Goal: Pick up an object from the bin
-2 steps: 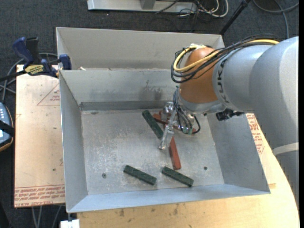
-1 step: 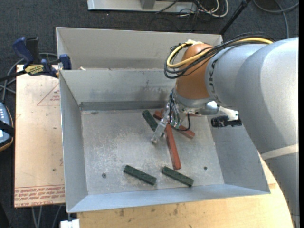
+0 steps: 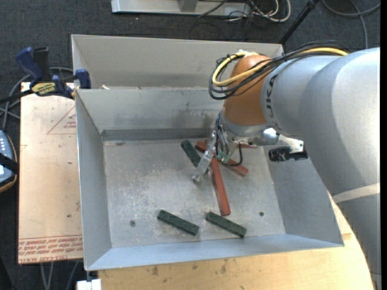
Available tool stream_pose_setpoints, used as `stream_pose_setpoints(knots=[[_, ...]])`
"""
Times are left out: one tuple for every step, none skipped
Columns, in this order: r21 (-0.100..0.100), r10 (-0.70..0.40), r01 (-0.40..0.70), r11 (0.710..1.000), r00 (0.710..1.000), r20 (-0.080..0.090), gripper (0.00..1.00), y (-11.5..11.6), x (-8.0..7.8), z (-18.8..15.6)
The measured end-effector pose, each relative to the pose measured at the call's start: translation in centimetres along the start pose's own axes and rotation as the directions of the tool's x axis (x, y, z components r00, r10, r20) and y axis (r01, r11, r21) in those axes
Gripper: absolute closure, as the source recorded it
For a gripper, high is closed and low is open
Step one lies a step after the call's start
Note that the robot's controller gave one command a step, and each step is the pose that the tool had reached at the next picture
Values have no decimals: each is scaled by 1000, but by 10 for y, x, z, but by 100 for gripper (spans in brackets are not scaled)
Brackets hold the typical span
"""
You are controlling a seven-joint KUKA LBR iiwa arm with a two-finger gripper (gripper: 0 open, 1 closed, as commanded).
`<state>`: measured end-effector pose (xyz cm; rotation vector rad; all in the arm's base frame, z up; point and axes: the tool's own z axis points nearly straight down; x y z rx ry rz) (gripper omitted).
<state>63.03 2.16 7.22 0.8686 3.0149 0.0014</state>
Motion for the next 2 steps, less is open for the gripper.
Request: stream_pose_setpoints(knots=[[1, -3, 3, 1000, 1000, 0, 0, 1, -1, -1], [-2, -3, 3, 1000, 1000, 3, 100, 2, -2, -3]])
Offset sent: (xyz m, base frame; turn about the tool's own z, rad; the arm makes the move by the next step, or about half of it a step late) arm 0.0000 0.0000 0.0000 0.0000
